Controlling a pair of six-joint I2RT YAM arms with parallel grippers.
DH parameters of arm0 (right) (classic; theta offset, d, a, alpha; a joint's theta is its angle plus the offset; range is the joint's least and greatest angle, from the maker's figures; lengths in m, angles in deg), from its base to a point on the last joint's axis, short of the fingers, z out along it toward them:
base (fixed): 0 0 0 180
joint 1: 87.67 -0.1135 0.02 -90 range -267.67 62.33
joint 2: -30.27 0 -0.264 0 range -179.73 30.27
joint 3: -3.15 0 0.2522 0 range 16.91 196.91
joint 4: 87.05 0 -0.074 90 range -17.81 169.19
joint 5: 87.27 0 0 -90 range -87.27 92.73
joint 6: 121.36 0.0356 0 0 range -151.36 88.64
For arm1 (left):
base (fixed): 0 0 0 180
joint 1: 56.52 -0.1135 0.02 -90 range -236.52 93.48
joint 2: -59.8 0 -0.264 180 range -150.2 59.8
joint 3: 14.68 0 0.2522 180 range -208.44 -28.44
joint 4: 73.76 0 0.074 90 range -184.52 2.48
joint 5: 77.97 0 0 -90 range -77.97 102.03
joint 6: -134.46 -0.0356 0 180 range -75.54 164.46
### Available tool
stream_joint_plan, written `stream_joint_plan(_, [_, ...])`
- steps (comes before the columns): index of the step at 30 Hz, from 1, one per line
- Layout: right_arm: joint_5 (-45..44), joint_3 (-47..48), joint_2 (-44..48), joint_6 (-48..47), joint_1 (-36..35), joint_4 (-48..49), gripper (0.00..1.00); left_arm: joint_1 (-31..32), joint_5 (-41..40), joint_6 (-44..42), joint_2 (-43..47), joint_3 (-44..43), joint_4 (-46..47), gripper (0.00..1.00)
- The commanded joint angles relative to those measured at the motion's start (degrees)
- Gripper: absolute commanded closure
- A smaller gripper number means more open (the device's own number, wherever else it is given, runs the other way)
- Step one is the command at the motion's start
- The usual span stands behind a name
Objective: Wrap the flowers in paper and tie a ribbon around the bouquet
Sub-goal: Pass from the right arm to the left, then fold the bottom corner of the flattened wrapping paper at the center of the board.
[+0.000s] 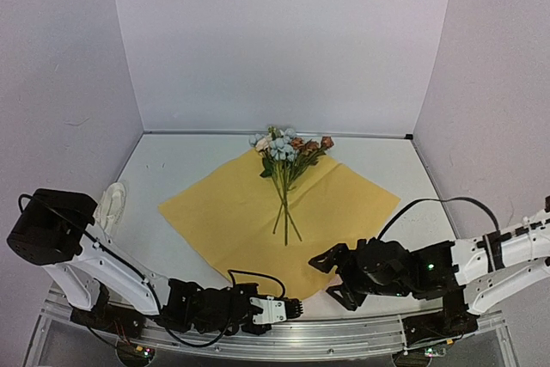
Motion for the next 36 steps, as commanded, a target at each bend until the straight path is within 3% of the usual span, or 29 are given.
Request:
stream_joint_plan(1, [-2.2,1.1,11.5,-12.0,-0.3,-24.0,0.05,-0.1,7.3,5.4,4.5,-3.1,-8.1,1.00])
stream_joint_plan(8, [-9.8,5.6,24.9,-26.1,-0.3,-47.9,0.02,0.6,12.4,10.1,7.6,-4.8,-15.1,1.00])
stream_joint_plan(17, [-15.1,14.9,25.3,-47.9,0.0,-57.9,0.02,2.0,14.6,15.1,10.9,-5.8,-20.2,1.00])
stream_joint_plan(20, [-13.7,17.5,23.5,-55.2,2.5,-58.9,0.02,2.0,14.3,15.5,11.7,-6.1,-22.1,1.00])
stream_joint_plan(23, [-6.8,19.4,20.1,-59.8,9.1,-58.8,0.02,2.0,13.9,15.9,12.9,-6.4,-23.1,1.00])
stream_joint_plan(28, [2.2,24.1,8.7,-66.1,15.6,-52.9,0.03,1.8,13.2,14.7,14.9,-7.7,-24.9,1.00])
stream_joint_plan(33, [11.9,28.9,-4.3,-69.1,21.2,-45.4,0.23,-0.8,13.7,13.5,17.5,-9.4,-27.7,1.00])
stream_joint_plan(36, [15.4,30.6,-10.4,-70.1,24.7,-42.2,0.29,-3.8,14.5,11.8,20.0,-10.7,-29.9,1.00])
